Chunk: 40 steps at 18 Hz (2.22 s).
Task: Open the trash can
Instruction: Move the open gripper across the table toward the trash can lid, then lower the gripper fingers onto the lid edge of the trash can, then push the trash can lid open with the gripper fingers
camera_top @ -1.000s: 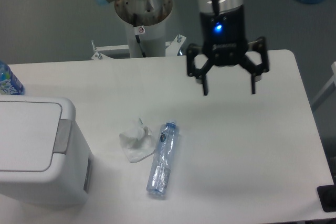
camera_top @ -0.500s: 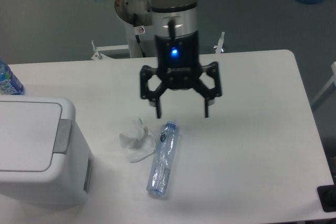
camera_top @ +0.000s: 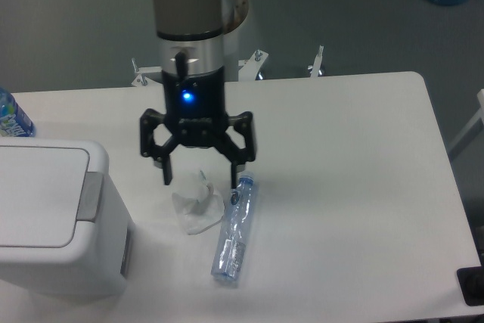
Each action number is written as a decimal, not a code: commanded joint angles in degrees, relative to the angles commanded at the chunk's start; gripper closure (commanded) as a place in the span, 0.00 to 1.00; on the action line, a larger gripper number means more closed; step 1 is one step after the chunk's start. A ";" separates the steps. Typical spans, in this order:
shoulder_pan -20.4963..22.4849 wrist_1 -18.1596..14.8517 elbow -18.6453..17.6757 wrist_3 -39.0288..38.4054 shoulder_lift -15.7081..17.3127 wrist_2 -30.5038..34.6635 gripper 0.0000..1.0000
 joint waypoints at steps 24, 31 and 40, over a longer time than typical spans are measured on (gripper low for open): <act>-3.61 0.88 -0.09 -6.59 -2.64 -3.78 0.00; -3.61 0.88 -0.26 -6.59 -2.73 -3.78 0.00; -3.61 0.88 -0.26 -6.59 -2.99 -3.69 0.00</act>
